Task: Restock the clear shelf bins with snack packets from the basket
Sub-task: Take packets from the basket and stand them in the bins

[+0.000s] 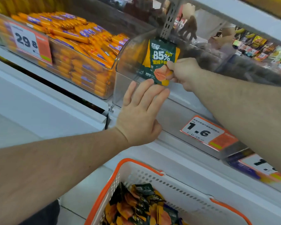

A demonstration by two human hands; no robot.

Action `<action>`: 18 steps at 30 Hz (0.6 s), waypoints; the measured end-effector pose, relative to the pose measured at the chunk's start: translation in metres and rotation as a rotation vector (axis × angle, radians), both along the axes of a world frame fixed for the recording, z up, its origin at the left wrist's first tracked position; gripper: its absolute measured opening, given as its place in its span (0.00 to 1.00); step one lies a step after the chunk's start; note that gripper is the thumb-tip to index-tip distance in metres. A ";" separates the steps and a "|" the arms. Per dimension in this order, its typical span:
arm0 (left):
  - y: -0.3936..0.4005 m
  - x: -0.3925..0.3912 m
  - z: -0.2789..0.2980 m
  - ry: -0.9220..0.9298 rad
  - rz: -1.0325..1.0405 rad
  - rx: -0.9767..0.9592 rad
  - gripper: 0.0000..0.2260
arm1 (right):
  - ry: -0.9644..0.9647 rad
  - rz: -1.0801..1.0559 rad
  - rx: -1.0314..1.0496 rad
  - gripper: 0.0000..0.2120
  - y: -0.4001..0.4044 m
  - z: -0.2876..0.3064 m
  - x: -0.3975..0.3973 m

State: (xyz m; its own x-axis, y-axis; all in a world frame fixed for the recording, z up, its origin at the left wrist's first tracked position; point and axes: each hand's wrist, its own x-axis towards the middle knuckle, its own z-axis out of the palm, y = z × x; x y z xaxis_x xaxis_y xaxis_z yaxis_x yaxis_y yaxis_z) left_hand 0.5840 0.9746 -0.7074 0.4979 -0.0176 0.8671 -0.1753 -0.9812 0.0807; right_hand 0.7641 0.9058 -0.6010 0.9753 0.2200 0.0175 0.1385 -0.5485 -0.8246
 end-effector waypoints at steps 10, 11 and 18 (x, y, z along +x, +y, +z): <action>-0.003 0.004 -0.002 -0.036 -0.008 -0.028 0.32 | -0.046 -0.053 -0.105 0.17 0.009 -0.016 0.014; -0.003 0.004 -0.002 -0.038 -0.005 -0.025 0.32 | -0.071 -0.065 -0.156 0.19 0.008 -0.015 0.014; -0.003 0.004 -0.003 -0.034 -0.001 -0.018 0.32 | -0.018 -0.151 -0.165 0.23 0.005 -0.016 0.013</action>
